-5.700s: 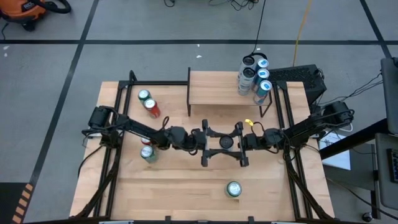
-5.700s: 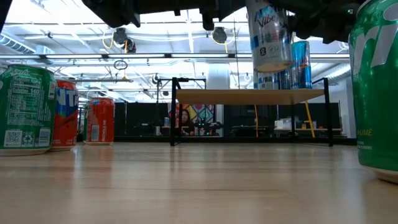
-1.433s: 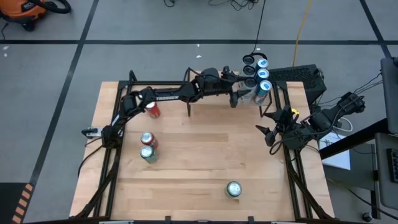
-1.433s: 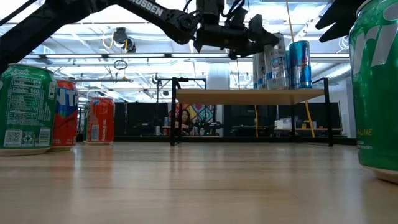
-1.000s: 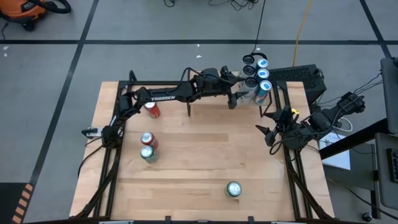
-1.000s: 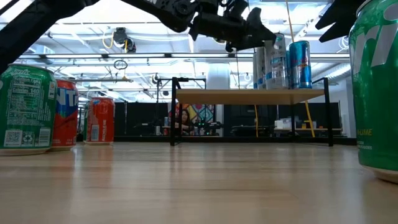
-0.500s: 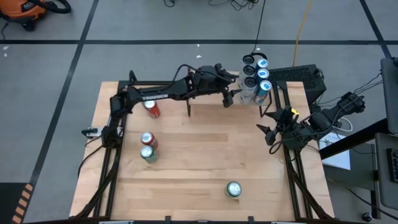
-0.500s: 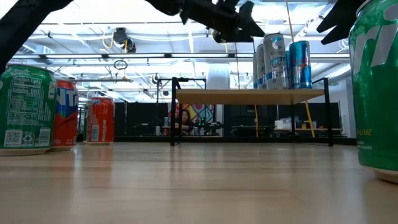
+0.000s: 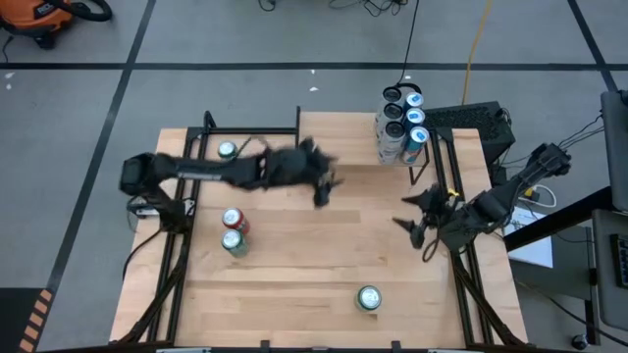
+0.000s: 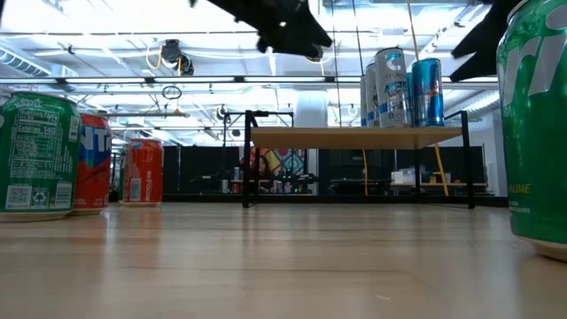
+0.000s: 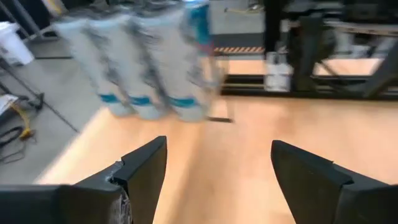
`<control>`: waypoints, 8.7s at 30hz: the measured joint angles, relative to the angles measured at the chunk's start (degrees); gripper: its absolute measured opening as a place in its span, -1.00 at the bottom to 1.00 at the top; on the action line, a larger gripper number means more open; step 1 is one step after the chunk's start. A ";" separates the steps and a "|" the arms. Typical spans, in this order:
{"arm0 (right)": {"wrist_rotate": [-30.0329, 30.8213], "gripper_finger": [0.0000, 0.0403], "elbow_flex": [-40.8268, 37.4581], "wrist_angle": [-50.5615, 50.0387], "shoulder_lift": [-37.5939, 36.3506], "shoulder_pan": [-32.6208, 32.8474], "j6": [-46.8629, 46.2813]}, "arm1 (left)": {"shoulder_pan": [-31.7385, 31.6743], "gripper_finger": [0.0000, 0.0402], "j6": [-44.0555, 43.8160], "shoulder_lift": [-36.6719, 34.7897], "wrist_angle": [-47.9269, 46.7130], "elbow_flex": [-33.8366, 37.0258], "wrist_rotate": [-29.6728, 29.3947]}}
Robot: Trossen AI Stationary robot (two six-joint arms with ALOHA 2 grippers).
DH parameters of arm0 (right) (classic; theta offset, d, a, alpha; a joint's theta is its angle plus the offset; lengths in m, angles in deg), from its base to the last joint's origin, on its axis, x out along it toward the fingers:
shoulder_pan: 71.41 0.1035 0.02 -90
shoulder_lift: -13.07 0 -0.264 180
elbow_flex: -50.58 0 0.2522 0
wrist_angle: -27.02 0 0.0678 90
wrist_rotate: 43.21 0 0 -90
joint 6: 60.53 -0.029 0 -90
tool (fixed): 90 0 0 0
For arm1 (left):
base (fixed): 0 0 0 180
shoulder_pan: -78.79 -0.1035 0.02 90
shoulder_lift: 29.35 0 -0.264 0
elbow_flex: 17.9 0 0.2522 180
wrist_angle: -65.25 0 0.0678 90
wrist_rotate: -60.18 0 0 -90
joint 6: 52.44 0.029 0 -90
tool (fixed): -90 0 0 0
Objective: Place canned beverage on shelf
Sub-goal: Put the bottom green soda can on the shelf
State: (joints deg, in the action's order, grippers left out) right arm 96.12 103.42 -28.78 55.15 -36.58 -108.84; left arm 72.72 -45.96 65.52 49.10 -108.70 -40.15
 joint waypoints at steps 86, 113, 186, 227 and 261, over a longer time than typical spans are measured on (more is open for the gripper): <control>-7.42 0.67 -2.70 64.99 46.05 10.89 19.64 | 29.71 0.39 -24.82 9.10 23.14 18.48 -24.87; -37.04 0.44 -2.72 66.49 38.21 -0.21 41.03 | 26.28 0.39 -15.95 26.10 46.01 18.49 2.78; -33.34 0.68 -0.91 52.97 25.53 -10.76 37.72 | 22.09 0.42 -4.48 26.01 47.22 11.89 -13.35; -26.85 0.68 6.02 46.70 22.56 -27.00 45.98 | 8.44 0.43 4.40 15.67 51.15 15.79 -5.34; -34.84 0.42 33.61 15.77 21.51 -40.95 49.67 | 8.56 0.98 -0.11 3.56 28.19 15.75 -13.08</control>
State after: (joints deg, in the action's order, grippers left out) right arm 61.28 137.03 -13.00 76.66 -77.53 -59.17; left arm 81.28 -46.07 69.08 77.29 -92.94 -53.23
